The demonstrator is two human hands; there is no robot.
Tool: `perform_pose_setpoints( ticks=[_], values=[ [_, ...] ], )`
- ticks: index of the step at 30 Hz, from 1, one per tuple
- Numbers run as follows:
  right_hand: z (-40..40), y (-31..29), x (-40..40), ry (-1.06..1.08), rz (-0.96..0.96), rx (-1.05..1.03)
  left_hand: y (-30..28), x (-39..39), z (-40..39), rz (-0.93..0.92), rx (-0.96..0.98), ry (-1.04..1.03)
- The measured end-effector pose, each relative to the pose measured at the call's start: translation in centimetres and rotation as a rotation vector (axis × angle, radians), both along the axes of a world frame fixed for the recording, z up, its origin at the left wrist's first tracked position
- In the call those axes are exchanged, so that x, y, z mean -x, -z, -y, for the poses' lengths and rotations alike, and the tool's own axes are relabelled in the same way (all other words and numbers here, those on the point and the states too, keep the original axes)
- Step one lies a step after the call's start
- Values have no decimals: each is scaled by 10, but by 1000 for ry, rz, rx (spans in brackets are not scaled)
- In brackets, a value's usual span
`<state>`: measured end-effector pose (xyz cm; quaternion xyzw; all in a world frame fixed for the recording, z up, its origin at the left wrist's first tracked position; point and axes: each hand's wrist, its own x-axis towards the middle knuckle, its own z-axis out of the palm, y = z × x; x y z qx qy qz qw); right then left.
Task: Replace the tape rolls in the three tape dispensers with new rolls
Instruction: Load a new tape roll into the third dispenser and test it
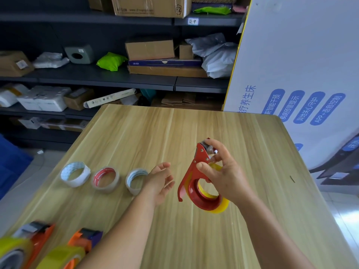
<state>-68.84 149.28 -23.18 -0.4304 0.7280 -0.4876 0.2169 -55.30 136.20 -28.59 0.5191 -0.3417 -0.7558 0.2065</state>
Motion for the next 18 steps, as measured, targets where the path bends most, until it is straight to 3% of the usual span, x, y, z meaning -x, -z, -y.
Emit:
perform_pose_setpoints(
  ticks=[18],
  values=[
    [13, -11, -7, 88, 192, -1, 14, -17, -41, -145, 121, 207]
  ],
)
